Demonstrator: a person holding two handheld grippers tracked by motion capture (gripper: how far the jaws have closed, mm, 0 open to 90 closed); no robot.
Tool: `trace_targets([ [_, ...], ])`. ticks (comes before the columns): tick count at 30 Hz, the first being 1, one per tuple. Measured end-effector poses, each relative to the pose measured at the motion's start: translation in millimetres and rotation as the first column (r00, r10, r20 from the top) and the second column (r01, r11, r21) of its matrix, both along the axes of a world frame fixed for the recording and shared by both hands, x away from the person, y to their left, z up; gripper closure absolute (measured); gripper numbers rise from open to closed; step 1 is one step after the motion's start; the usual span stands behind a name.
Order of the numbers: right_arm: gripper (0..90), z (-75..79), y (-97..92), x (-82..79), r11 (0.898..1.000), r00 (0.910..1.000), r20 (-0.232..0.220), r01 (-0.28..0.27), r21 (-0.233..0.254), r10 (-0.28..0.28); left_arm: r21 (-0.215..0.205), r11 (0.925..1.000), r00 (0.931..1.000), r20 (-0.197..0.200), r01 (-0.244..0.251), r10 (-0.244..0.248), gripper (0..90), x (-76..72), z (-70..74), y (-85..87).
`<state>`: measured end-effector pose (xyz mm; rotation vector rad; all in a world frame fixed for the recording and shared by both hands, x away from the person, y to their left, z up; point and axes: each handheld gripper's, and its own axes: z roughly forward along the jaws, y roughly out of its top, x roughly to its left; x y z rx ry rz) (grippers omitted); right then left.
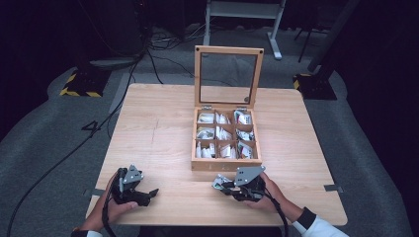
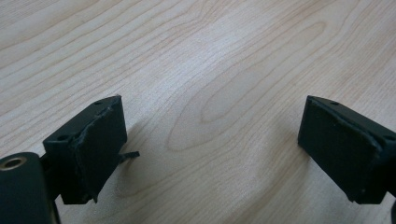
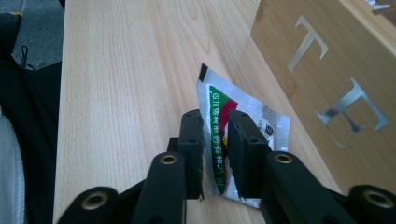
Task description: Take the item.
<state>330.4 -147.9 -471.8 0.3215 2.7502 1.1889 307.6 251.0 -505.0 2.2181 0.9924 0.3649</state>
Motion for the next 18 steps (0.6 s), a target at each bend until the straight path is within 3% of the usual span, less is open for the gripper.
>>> trace_targets([
  [3,70.6,-1.6,-2.1,-1.9,1.0,1.0,-0.003,-0.001,-0.007,0.001,0.0,1.0,1.0,0.001,0.0,0.0,8.4,0.0,0.0,0.0],
  [10,46.6,-5.1,-8.0,-3.8,1.0,0.9995,-0.022,0.024,-0.015,-0.024,0.001,1.0,1.0,0.002,-0.003,0.003,8.4,-0.2,0.0,-0.1],
  [18,31.6,-4.5,-21.9,-2.4,0.998,0.9981,-0.016,0.059,0.013,-0.059,0.003,1.0,0.9999,0.005,-0.009,0.009,8.4,-0.6,0.0,-0.4],
])
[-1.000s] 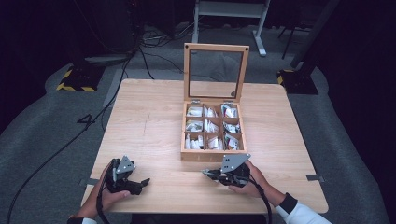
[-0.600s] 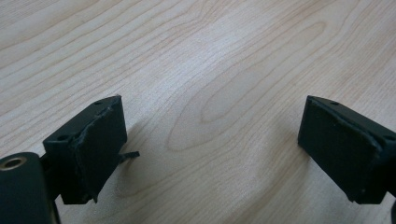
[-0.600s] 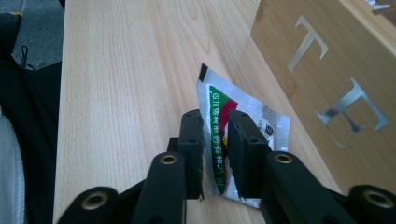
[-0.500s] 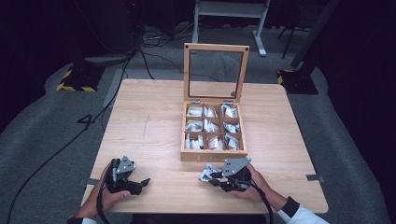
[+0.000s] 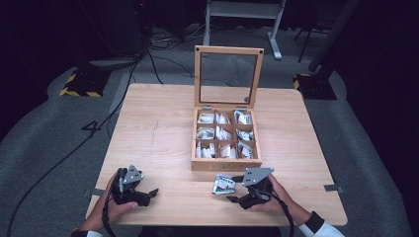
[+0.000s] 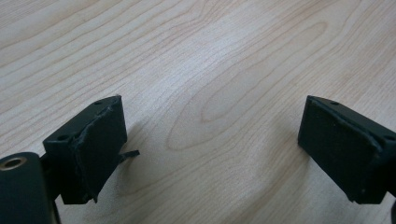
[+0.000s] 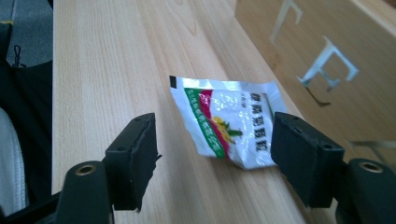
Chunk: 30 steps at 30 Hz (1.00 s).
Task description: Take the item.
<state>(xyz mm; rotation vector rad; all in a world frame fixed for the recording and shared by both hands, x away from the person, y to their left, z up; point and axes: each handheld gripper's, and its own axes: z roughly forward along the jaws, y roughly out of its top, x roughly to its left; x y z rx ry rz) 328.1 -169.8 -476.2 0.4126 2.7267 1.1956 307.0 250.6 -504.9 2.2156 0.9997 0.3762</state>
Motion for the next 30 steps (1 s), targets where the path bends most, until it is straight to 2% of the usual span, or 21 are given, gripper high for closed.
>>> trace_targets([
  [8,29.2,5.1,-23.6,0.8,0.999,0.9986,0.017,0.05,0.015,-0.05,0.007,0.9997,0.9997,0.001,-0.023,0.023,8.5,-1.6,0.5,-1.6],
  [9,29.2,5.9,-31.8,1.6,0.998,0.9976,0.02,0.066,0.016,-0.067,0.011,0.9994,0.9994,-0.011,-0.033,0.033,8.9,-1.8,1.8,-3.2],
  [17,29.3,6.7,-61.6,4.7,0.99,0.9895,0.031,0.141,0.01,-0.141,0.007,0.9999,0.9997,-0.017,-0.014,0.014,15.9,-1.3,4.1,-7.1],
  [20,30.0,8.1,-77.7,9.0,0.982,0.9814,0.044,0.187,0.011,-0.187,-0.003,0.9999,0.9998,-0.019,-0.01,0.01,18.4,0.2,5.7,-9.3],
  [22,30.1,8.7,-81.9,10.8,0.979,0.9783,0.045,0.202,0.015,-0.202,-0.012,0.9999,0.9999,-0.005,-0.012,0.012,18.4,1.6,9.2,-10.1],
  [23,30.5,10.2,-89.7,15.1,0.974,0.9728,0.049,0.226,0.026,-0.227,-0.028,0.9996,0.9998,0.015,-0.01,0.01,18.4,3.3,13.3,-10.3],
  [25,30.7,12.9,-97.2,19.9,0.965,0.9638,0.05,0.26,0.037,-0.262,-0.037,0.9993,0.9997,0.022,-0.01,0.011,18.4,6.2,17.1,-10.3],
  [26,30.7,12.9,-97.2,19.9,0.965,0.9638,0.05,0.26,0.037,-0.262,-0.037,0.9993,0.9997,0.022,-0.01,0.011,18.4,6.2,17.1,-10.3],
  [27,30.8,14.7,-101.0,22.4,0.96,0.9595,0.051,0.275,0.045,-0.277,-0.048,0.9988,0.9997,0.02,-0.013,0.014,18.4,7.8,18.4,-10.5],
  [28,31.4,18.2,-108.5,27.5,0.949,0.9498,0.042,0.307,0.069,-0.31,-0.044,0.9989,0.9993,0.033,-0.016,0.018,18.4,12.3,21.6,-10.6],
  [30,31.5,21.8,-114.6,32.8,0.94,0.9409,0.047,0.331,0.078,-0.336,-0.046,0.9988,0.9992,0.035,-0.017,0.019,18.4,15.0,23.3,-11.1],
])
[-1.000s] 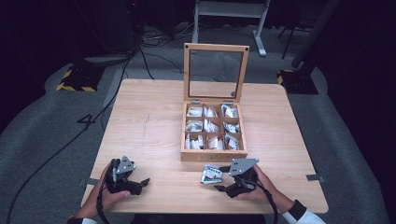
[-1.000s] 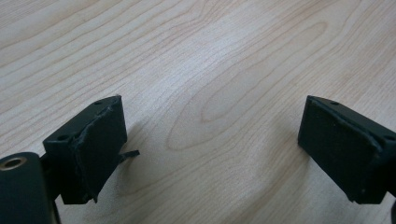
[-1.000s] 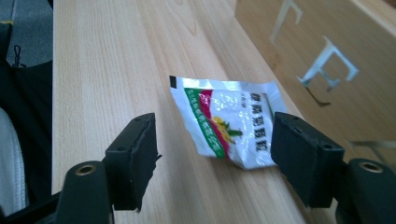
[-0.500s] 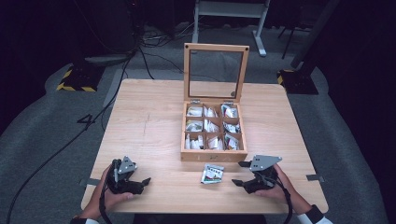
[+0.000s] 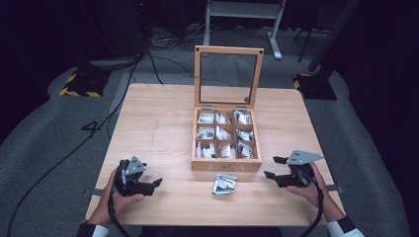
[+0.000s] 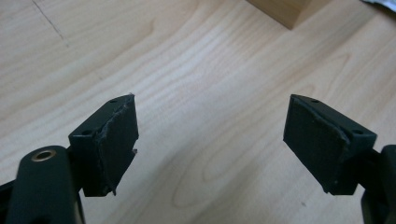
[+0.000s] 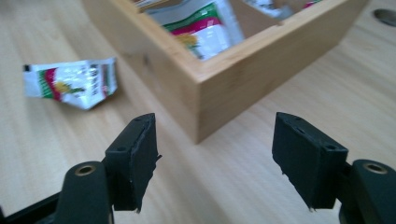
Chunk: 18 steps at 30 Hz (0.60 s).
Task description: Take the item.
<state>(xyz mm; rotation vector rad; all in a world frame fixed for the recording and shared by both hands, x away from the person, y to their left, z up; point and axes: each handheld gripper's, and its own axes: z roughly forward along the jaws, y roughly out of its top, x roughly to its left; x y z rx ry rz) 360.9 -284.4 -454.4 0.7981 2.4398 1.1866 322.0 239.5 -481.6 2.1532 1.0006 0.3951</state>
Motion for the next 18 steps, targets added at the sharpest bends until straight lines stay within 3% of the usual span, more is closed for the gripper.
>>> trace_targets([
  [8,31.6,13.1,-16.8,20.7,0.996,0.9967,0.003,0.081,0.027,-0.082,-0.01,0.9997,0.9997,0.007,0.022,-0.022,18.7,30.8,15.8,-14.7],
  [11,29.1,20.6,-22.9,35.3,0.991,0.9916,0.004,0.129,0.035,-0.129,-0.031,0.9989,0.9992,0.017,0.036,-0.035,18.7,50.5,26.6,-25.2],
  [12,28.8,22.8,-23.6,39.0,0.99,0.9902,0.007,0.139,0.034,-0.14,-0.031,0.9989,0.9992,0.017,0.036,-0.035,18.7,50.5,26.6,-25.2],
  [13,28.7,25.0,-24.3,42.6,0.988,0.9891,0.007,0.147,0.041,-0.147,-0.029,0.9988,0.9989,0.025,0.04,-0.039,18.7,60.7,33.0,-30.6],
  [17,26.7,30.8,-23.6,53.9,0.987,0.9875,0.009,0.156,0.046,-0.157,-0.021,0.999,0.9985,0.039,0.041,-0.04,18.7,75.8,41.5,-38.6],
  [18,26.1,34.9,-21.1,61.3,0.987,0.9874,0.01,0.157,0.044,-0.158,-0.013,0.9989,0.998,0.046,0.044,-0.044,18.8,86.2,47.7,-43.5],
])
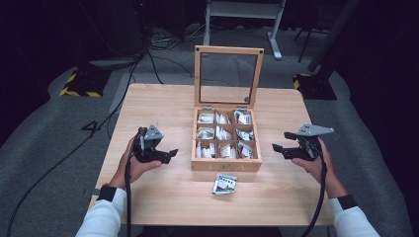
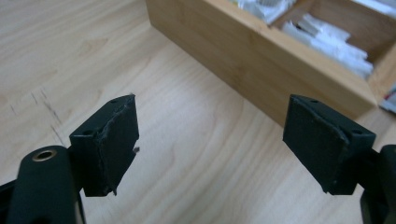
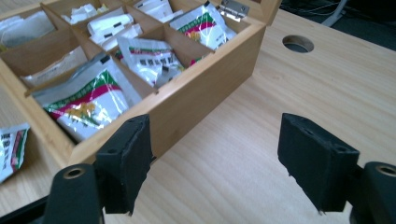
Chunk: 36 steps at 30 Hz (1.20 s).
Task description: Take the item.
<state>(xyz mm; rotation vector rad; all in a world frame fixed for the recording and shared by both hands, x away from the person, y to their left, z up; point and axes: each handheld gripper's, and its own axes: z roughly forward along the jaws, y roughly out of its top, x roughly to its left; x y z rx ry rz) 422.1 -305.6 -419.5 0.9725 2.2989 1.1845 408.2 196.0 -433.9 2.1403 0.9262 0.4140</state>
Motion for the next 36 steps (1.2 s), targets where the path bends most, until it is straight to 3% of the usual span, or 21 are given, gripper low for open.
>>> trace_targets([
  [3,26.4,7.1,4.9,10.6,1.0,0.9999,0.013,-0.006,-0.004,0.006,0.002,0.9998,0.9998,0.006,0.018,-0.018,24.9,10.3,6.8,-4.6],
  [5,27.7,11.5,10.6,18.4,1.0,0.9997,0.021,-0.014,-0.014,0.015,-0.012,0.9997,0.9998,-0.005,0.021,-0.021,24.3,21.9,12.5,-9.1],
  [7,28.3,13.6,13.6,22.6,1.0,0.9995,0.028,-0.013,-0.013,0.013,-0.001,0.9999,0.9999,-0.001,0.01,-0.01,24.0,35.3,17.3,-14.2],
  [9,29.5,19.8,24.4,36.8,1.0,0.9995,0.027,-0.016,-0.001,0.016,-0.011,0.9999,0.9999,-0.007,-0.013,0.013,22.0,51.1,20.6,-19.5],
  [13,31.1,25.7,35.0,50.3,1.0,0.9995,0.023,-0.02,0.024,0.019,-0.036,0.9988,0.9993,-0.018,-0.032,0.031,22.0,65.2,22.9,-25.7],
  [14,34.6,28.7,41.3,59.6,1.0,0.9995,0.029,-0.006,0.009,0.006,-0.038,0.9983,0.9987,-0.027,-0.044,0.043,22.0,74.4,24.0,-30.1],
  [17,34.5,31.5,46.1,69.3,1.0,0.9998,0.022,-0.004,-0.013,0.004,-0.022,0.9981,0.998,-0.028,-0.058,0.057,21.9,84.3,25.7,-35.5],
  [21,34.0,41.8,47.4,90.2,0.999,0.9991,0.004,0.041,0.033,-0.041,-0.035,0.9966,0.997,-0.023,-0.075,0.074,21.9,101.3,34.3,-47.8],
  [26,32.1,50.3,49.2,105.1,0.998,0.9981,0.005,0.062,0.026,-0.062,-0.015,0.9965,0.9965,-0.017,-0.082,0.082,22.2,118.4,40.5,-61.1],
  [30,31.6,53.0,47.8,110.6,0.997,0.9976,0.003,0.07,0.028,-0.07,-0.005,0.9948,0.9946,-0.021,-0.102,0.102,22.2,128.0,43.5,-65.5],
  [32,32.5,53.3,48.2,118.9,0.996,0.9959,-0.011,0.09,0.0,-0.09,-0.003,0.9894,0.9891,-0.027,-0.145,0.145,22.4,138.0,46.9,-69.1],
  [36,33.7,53.3,51.8,128.4,0.992,0.992,-0.022,0.123,-0.031,-0.124,0.003,0.9845,0.9837,-0.04,-0.175,0.175,22.9,147.5,48.2,-73.1],
])
